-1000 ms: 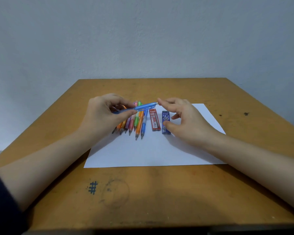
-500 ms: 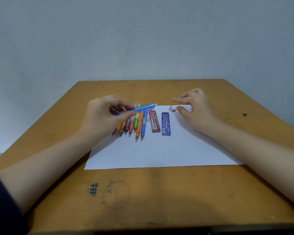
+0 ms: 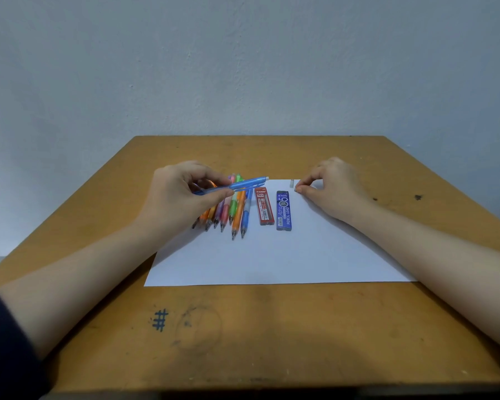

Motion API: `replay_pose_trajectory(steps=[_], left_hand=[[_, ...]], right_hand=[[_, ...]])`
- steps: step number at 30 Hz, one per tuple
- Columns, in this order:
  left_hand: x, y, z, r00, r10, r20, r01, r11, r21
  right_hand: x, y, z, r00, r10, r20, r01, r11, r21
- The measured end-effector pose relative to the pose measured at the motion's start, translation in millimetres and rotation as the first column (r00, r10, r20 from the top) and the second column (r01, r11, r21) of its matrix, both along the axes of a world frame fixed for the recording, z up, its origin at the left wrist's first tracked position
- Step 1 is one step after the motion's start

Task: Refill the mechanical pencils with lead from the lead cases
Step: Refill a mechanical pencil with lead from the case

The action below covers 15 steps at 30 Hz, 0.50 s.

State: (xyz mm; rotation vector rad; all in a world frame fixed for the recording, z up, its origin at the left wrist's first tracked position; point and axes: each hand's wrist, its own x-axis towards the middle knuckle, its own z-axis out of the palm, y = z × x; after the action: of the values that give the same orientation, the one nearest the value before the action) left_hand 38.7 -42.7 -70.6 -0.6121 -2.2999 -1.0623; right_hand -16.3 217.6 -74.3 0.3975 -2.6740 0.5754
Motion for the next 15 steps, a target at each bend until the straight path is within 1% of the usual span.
replay_pose_trajectory(steps=[3,8,15], left_hand=[[0.4,-0.2,0.4,1.0,-0.001,0.01,0.001,1.0,-0.004],[0.6,-0.7,0.5,1.0,-0.004,0.026,0.004,1.0,-0.005],[3.5,2.0,3.2,0.999,-0.043,0.033,0.043,0.999,-0.006]], right_hand=[[2.4,-0.8,2.0,1.0,0.024,-0.005,-0.025,0.998,-0.051],[10.4,-5.4,9.1,0.992,0.078,-0.103,-0.096,0.979,-0.181],[21.4,-14.3,6.5,0.943,0.231,-0.24,-0.287,0.93,-0.23]])
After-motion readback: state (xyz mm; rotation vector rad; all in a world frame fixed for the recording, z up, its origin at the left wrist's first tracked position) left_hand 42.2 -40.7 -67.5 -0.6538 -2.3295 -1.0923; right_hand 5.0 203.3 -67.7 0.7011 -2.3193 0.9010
